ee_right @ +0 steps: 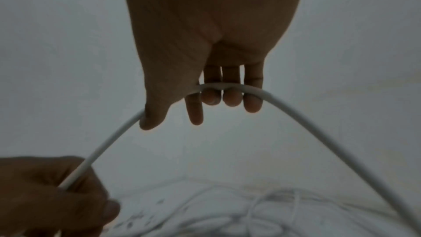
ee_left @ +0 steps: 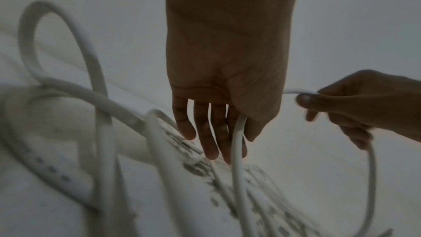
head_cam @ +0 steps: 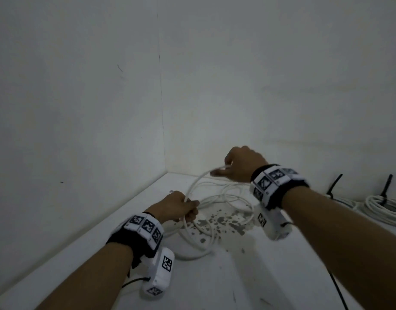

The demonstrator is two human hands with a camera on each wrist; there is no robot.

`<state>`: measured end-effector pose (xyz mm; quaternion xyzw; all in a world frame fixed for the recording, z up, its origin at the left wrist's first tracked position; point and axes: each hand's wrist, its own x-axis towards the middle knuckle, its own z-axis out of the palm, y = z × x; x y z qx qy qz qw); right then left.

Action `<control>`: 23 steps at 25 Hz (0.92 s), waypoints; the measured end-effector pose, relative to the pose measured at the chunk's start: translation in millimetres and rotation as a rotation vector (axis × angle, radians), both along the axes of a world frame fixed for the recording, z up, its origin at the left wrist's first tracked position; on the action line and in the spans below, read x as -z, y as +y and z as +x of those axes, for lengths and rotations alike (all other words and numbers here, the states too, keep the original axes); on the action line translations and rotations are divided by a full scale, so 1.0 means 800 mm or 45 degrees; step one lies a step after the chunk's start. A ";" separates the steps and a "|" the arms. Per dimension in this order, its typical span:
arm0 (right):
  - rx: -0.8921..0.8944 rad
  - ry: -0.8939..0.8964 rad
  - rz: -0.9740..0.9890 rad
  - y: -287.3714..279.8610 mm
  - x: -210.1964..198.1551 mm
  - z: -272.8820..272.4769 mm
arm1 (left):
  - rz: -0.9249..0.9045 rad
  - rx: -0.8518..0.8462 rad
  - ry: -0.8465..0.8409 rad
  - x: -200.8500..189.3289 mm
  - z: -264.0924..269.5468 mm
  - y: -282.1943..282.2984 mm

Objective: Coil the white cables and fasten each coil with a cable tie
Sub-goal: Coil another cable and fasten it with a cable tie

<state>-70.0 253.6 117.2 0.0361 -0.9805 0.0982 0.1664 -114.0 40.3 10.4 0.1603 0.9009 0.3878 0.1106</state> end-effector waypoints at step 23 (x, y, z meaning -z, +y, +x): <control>0.310 0.518 -0.143 0.106 -0.192 0.140 | 1.502 -0.229 -0.692 -0.061 0.031 0.117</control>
